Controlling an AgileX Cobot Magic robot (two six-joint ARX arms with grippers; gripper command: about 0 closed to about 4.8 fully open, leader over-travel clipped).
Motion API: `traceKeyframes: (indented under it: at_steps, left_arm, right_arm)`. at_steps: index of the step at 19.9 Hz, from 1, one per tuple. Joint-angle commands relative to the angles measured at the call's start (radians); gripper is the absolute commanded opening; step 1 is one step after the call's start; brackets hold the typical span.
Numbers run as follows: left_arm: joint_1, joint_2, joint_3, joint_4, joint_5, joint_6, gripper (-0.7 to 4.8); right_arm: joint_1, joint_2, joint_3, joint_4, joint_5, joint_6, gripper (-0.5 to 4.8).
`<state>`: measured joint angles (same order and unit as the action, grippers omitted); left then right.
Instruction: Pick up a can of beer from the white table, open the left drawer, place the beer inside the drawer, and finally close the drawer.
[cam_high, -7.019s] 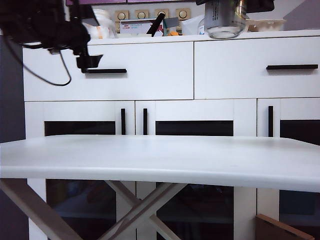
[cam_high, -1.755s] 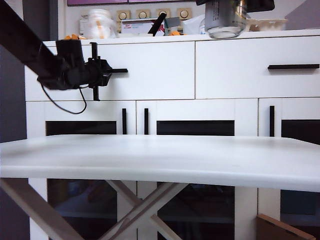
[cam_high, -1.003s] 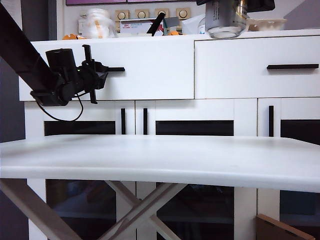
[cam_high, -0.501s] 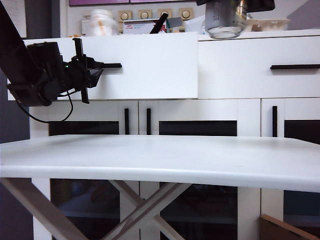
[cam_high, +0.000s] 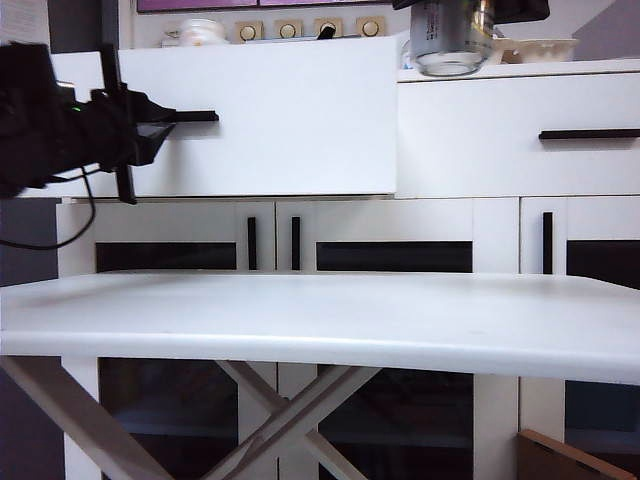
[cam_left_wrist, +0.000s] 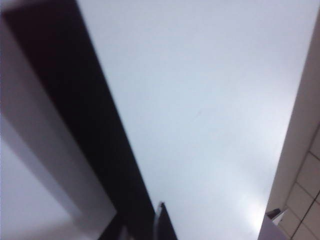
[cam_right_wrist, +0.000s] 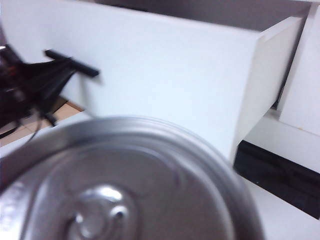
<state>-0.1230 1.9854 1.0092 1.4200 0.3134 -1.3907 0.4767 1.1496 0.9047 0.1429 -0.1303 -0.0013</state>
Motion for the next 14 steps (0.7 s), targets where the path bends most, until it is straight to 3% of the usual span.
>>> traceKeyframes:
  at_steps: [1, 8, 14]
  left_arm:
    - [-0.007, -0.074, -0.081, 0.014, 0.019, 0.058, -0.06]
    - [-0.007, -0.282, -0.313, 0.015, 0.016, 0.086, -0.06]
    - [-0.007, -0.446, -0.493, 0.013, -0.003, 0.079, -0.06]
  right_arm:
    - [0.002, -0.029, 0.013, 0.067, 0.003, -0.011, -0.05]
    - [0.001, -0.089, 0.013, 0.067, 0.148, -0.071, -0.05]
    - [0.001, -0.090, 0.013, 0.068, 0.158, -0.079, -0.05]
